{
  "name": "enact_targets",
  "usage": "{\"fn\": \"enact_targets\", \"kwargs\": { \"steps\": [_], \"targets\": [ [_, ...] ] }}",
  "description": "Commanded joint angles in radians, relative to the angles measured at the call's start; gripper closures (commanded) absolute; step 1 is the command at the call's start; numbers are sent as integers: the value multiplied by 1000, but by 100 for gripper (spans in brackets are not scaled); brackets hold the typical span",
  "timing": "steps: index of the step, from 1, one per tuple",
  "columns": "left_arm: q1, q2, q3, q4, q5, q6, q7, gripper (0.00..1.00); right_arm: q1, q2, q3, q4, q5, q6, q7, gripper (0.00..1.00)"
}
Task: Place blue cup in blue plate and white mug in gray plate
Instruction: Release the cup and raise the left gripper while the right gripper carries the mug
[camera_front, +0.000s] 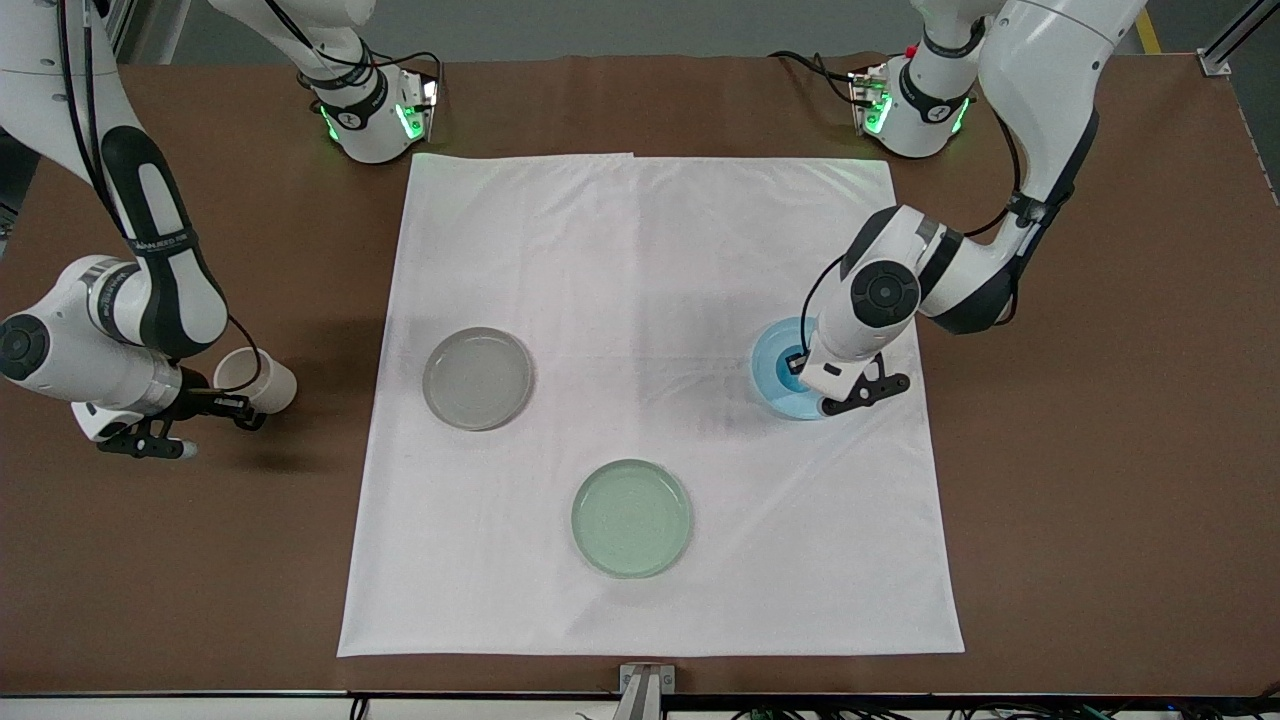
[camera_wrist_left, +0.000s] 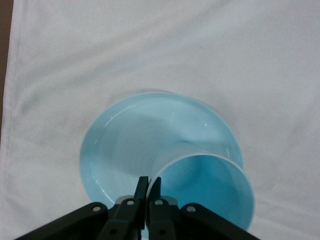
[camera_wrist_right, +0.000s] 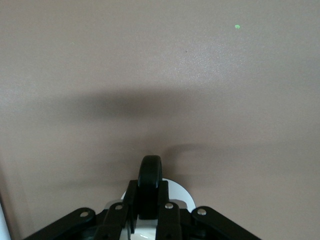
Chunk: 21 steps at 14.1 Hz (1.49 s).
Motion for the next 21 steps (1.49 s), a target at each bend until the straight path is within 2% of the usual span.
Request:
{"fn": "enact_targets", "kwargs": {
  "steps": [1, 2, 3, 5, 6, 8, 12, 17, 21],
  "targets": [
    [13, -1, -3, -9, 23, 13, -26, 70, 6, -33, 12, -4, 11, -2, 17, 100],
    [16, -3, -3, -8, 23, 13, -31, 30, 27, -48, 14, 7, 11, -39, 77, 100],
    [14, -7, -5, -3, 23, 5, -44, 1, 58, -62, 12, 28, 11, -115, 133, 100],
    [19, -39, -3, 12, 23, -7, -46, 0, 116, -83, 14, 63, 11, -211, 241, 100],
    [22, -61, 0, 36, 21, -35, -44, 0, 156, -94, 14, 64, 11, -217, 287, 100],
    [23, -98, 6, 108, 21, -132, -32, 0, 239, -97, 14, 64, 11, -209, 406, 100],
    [109, -162, 6, 259, 23, -332, 93, 0, 391, -88, 14, 68, 14, -150, 588, 100],
    [256, -260, 5, 357, 14, -461, 405, 0, 484, -71, 12, 67, 13, -79, 609, 100],
    [276, -289, 5, 480, -2, -672, 541, 0, 520, -41, 14, 65, 13, -61, 600, 100]
  ]
}}
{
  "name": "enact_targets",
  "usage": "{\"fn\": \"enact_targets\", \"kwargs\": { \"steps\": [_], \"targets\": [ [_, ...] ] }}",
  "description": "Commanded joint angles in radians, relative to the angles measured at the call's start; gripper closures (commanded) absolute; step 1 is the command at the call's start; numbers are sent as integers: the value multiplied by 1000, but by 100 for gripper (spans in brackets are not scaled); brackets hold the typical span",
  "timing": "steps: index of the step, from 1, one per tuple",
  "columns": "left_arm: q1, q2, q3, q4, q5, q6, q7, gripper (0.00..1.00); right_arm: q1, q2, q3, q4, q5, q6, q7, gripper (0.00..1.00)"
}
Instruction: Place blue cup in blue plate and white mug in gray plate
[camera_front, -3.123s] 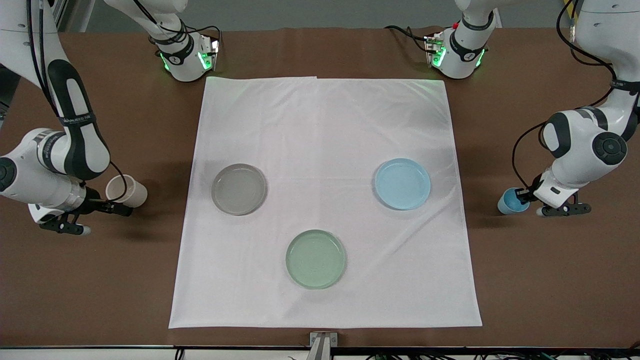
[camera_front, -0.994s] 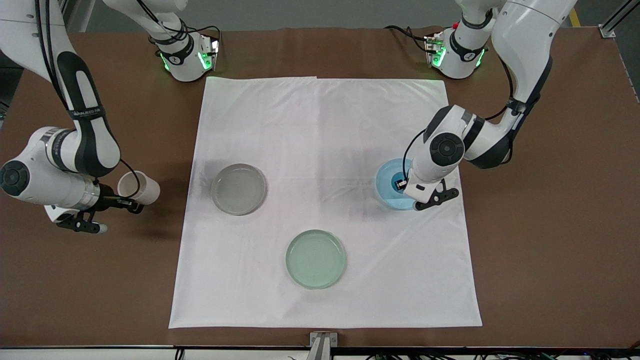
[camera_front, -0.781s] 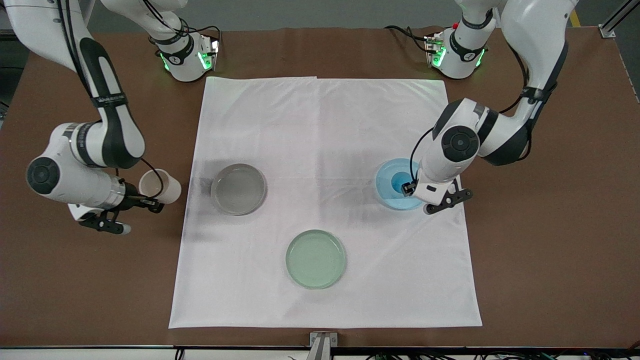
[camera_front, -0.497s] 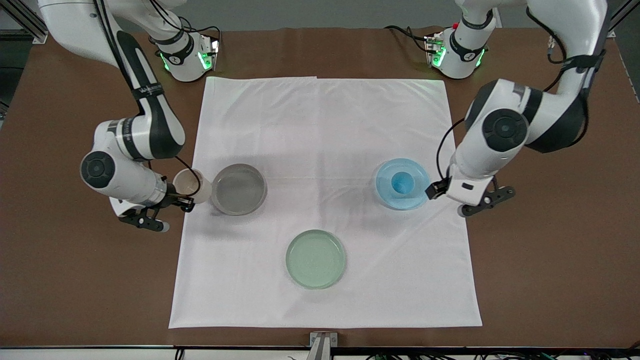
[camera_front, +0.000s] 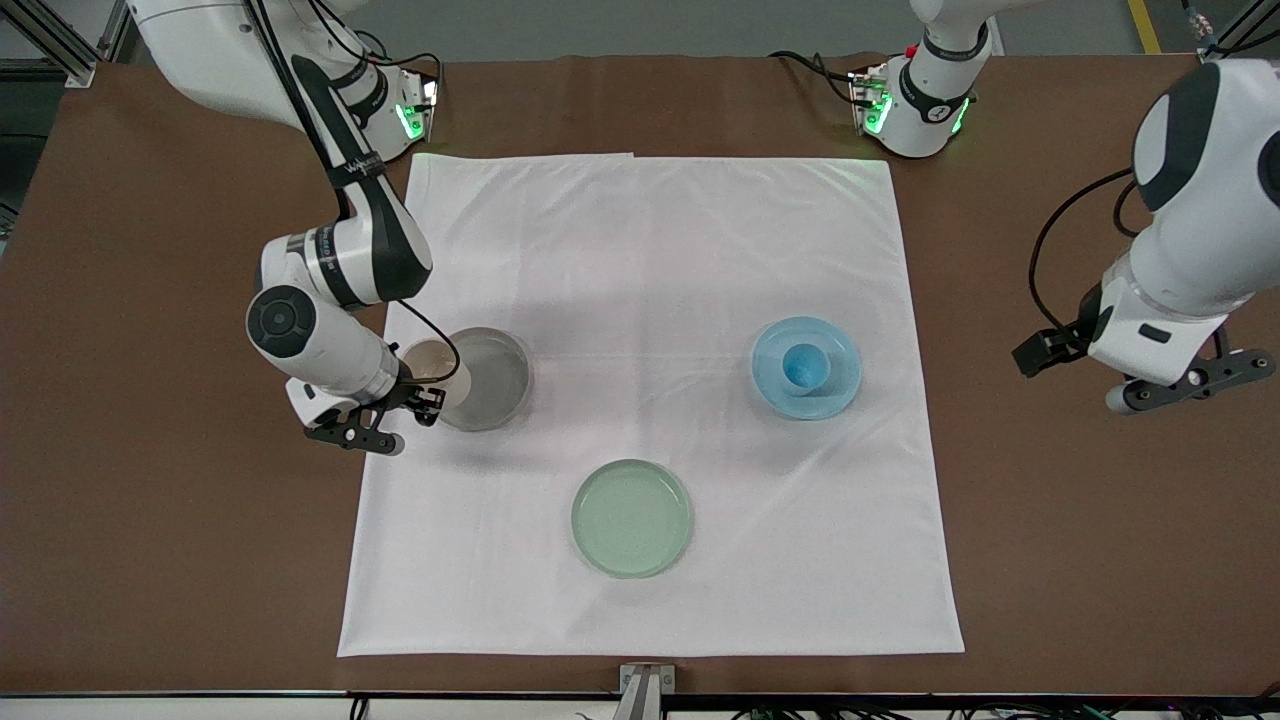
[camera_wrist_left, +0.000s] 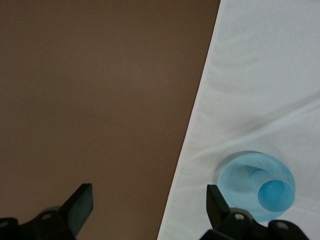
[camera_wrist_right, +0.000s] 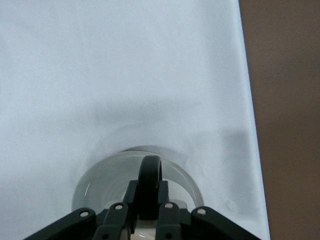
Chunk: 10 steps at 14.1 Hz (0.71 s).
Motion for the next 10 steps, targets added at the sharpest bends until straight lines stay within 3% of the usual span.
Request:
{"fn": "enact_targets", "kwargs": {
  "steps": [1, 5, 8, 10],
  "targets": [
    [0, -19, -3, 82, -44, -120, 92, 0, 30, 8, -10, -11, 8, 18, -2, 100],
    [-184, -129, 233, 59, -102, -200, 165, 0, 49, 16, -10, -25, 8, 22, -2, 100],
    [-264, -180, 371, 21, -161, -231, 238, 0, 49, 17, -10, -35, 8, 22, -3, 100],
    [-290, -205, 413, -7, -162, -231, 261, 0, 56, 23, -10, -35, 8, 25, -3, 100]
  ]
}}
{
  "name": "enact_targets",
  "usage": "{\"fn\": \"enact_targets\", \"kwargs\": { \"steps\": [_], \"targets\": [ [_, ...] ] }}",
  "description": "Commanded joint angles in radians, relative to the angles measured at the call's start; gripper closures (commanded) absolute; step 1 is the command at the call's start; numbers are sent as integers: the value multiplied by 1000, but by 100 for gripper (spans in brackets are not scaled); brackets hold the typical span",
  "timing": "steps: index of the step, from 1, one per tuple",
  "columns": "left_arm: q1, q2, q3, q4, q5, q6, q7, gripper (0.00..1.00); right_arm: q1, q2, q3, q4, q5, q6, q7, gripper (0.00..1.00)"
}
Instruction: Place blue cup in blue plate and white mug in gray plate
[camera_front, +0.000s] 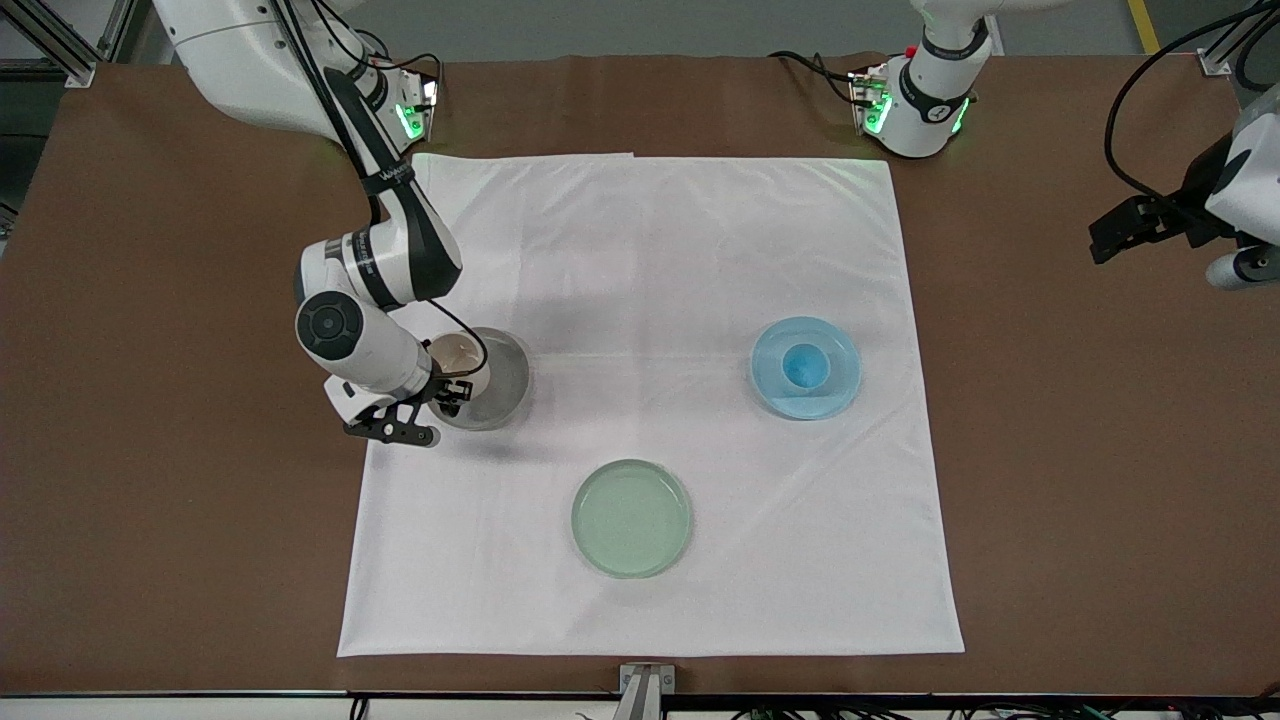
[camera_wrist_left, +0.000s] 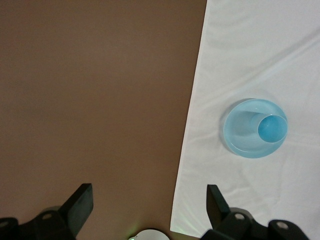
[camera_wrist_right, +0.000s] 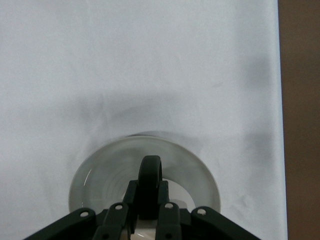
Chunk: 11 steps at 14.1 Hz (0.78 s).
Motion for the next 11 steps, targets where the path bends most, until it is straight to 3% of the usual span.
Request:
{"fn": "enact_targets", "kwargs": {
  "steps": [1, 5, 6, 8, 11],
  "targets": [
    [-28, -47, 40, -52, -17, 1, 29, 0, 21, -5, -8, -21, 8, 16, -3, 100],
    [-17, -63, 29, -49, -29, 9, 33, 0, 29, 15, -8, -21, 8, 34, 2, 97],
    [-16, -70, 25, -52, -43, 9, 35, 0, 27, 15, -8, -18, 8, 33, 3, 79],
    [-3, -76, 20, -56, -70, 9, 36, 0, 24, 15, -10, -15, 8, 33, 2, 0],
    [3, -92, -20, -62, -76, 10, 36, 0, 11, 13, -13, 34, 6, 22, -9, 0]
  ]
}}
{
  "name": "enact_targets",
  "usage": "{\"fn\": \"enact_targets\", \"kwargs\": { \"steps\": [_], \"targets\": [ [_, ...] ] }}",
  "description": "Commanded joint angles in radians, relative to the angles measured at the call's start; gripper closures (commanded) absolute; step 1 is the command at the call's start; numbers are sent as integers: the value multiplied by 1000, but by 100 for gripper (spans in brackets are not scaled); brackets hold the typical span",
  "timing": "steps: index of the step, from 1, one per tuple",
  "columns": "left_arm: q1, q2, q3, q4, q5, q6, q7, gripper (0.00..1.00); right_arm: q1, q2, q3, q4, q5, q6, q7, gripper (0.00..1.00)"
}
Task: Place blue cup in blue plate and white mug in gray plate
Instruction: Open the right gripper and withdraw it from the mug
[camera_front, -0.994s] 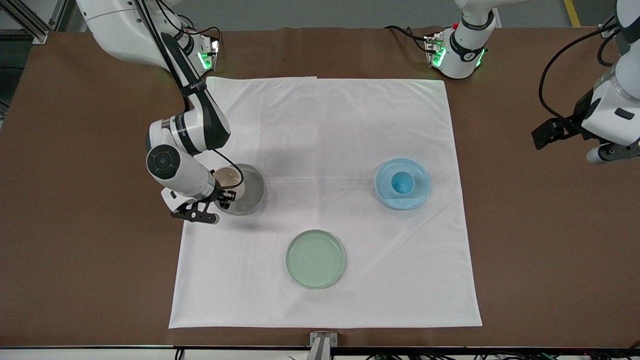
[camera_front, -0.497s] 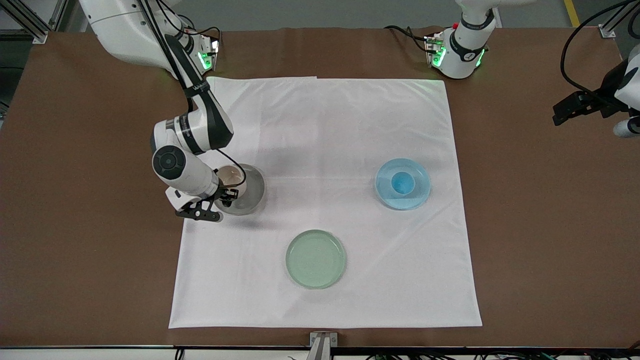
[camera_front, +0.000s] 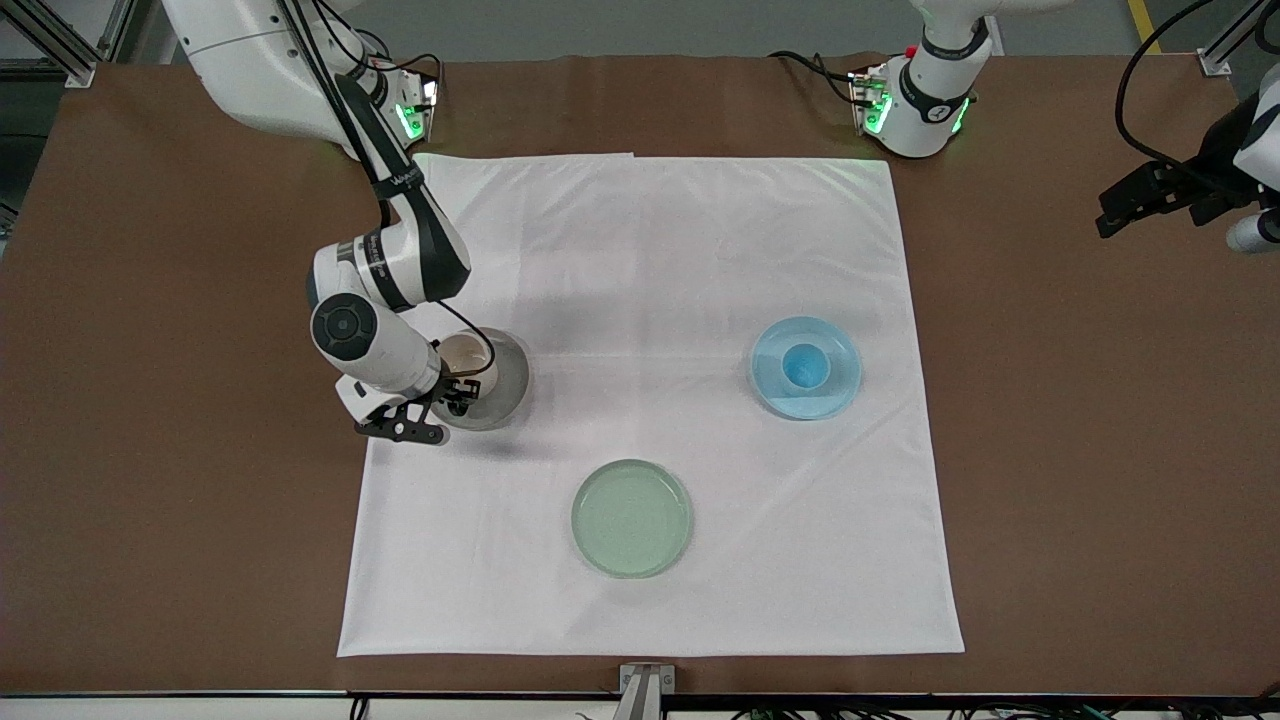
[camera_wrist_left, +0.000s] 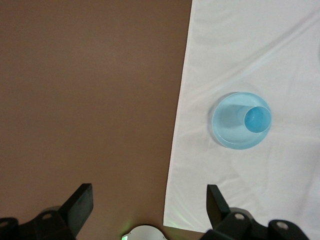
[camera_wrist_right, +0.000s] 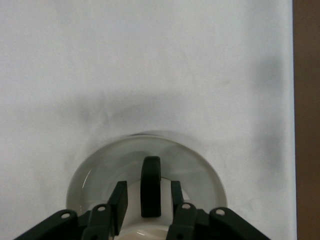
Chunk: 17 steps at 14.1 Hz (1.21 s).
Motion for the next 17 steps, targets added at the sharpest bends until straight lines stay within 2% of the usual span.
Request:
{"fn": "enact_targets", "kwargs": {
  "steps": [1, 4, 9, 12, 14, 17],
  "targets": [
    [18, -35, -46, -34, -17, 12, 16, 0, -17, -5, -6, 55, 6, -21, -10, 0],
    [75, -35, -101, -35, -20, 39, 14, 0, -89, -8, -6, 159, 5, -157, -101, 0],
    [72, -33, -102, -37, -20, 68, 16, 0, -243, -92, -12, 236, -20, -364, -316, 0],
    [72, -35, -102, -43, -20, 68, 16, 0, -307, -119, -12, 383, -102, -592, -323, 0],
    [72, -35, -102, -43, -18, 66, 16, 0, -341, -119, -11, 466, -109, -715, -372, 0],
    [73, -35, -102, -43, -18, 66, 16, 0, -401, -126, -11, 506, -100, -753, -440, 0]
  ]
}}
